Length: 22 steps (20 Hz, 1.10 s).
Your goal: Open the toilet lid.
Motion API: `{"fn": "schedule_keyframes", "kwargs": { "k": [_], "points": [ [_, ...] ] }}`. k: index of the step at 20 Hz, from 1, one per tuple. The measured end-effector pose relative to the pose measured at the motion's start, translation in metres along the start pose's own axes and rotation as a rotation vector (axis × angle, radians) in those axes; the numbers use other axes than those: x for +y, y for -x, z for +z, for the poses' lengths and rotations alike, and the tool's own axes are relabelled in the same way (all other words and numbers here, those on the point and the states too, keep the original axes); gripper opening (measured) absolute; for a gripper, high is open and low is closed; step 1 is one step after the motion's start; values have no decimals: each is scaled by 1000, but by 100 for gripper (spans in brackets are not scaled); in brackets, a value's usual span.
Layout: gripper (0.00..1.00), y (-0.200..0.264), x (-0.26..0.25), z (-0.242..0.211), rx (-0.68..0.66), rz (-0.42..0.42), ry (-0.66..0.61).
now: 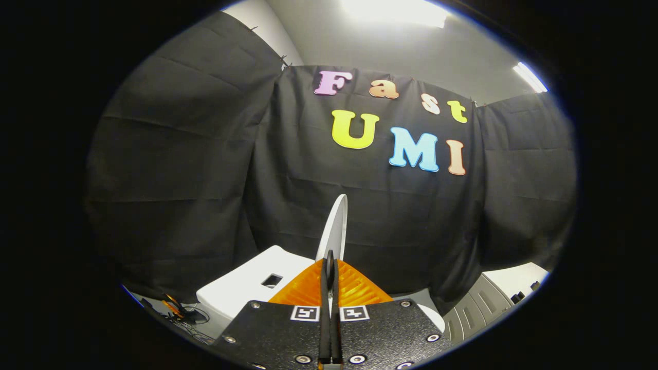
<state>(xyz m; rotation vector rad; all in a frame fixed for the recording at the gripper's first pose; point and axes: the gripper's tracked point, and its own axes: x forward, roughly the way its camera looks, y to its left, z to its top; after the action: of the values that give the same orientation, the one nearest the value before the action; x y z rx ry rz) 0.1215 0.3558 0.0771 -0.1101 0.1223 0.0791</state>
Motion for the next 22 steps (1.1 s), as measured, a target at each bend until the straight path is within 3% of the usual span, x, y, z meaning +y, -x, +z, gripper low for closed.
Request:
{"fn": "schedule_keyframes", "kwargs": {
  "k": [8, 22],
  "points": [
    [0, -8, 38, 5, -6, 81, 26],
    [1, -22, 94, 5, 18, 252, -74]
  ]
}}
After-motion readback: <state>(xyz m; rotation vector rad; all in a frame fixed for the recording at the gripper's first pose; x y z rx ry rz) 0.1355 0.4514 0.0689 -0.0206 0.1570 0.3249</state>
